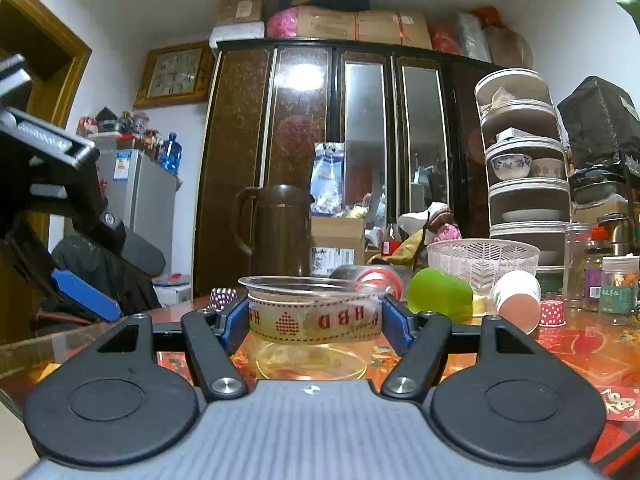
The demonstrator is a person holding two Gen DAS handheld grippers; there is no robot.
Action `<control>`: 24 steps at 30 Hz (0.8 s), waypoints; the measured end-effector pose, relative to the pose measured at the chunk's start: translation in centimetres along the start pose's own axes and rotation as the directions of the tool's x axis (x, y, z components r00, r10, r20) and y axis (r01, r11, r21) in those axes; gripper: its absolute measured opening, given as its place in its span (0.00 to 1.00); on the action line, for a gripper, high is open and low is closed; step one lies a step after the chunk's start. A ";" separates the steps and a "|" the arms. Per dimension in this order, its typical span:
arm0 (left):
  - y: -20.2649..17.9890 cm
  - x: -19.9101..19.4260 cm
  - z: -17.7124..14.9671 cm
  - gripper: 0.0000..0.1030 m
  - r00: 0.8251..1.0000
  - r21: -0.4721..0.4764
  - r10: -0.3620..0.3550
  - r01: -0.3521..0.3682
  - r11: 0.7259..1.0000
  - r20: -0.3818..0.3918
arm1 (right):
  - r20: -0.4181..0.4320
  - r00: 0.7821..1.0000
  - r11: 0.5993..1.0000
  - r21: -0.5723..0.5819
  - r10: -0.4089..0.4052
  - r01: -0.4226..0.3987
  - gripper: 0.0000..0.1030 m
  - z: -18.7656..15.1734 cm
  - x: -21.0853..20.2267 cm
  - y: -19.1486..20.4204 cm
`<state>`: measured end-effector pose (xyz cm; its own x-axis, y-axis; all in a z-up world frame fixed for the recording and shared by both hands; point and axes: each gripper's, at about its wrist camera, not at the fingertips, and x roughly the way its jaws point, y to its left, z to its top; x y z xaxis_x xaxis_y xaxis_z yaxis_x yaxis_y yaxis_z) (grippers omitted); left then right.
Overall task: Flip cup upright
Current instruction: 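Lower the upright cup onto the table with the right tool and open it, then withdraw the open right tool back from the standing cup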
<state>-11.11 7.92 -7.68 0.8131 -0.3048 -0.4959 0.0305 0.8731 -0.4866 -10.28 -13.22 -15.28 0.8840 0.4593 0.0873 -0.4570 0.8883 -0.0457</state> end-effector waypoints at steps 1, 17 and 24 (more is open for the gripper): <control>0.0 0.0 0.0 0.82 1.000 0.000 0.003 -0.003 1.000 0.001 | -0.002 1.000 1.000 -0.001 0.004 -0.004 0.67 -0.1 -0.1 0.1; -1.5 0.0 -1.4 1.00 0.985 0.152 0.142 -0.156 0.976 0.100 | -0.072 0.997 0.995 0.096 0.024 -0.017 0.99 1.7 -3.0 -2.1; -3.0 -2.6 -1.6 1.00 0.974 0.260 0.182 -0.213 0.942 0.135 | -0.277 0.961 0.996 0.084 -0.006 0.031 0.99 7.6 -4.7 -4.5</control>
<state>-14.29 5.43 -6.07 0.8761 -0.0860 -0.4744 0.0069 0.9861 -0.1661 -13.09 -19.38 -7.91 0.8796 0.4356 -0.1912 -0.4364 0.8989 0.0406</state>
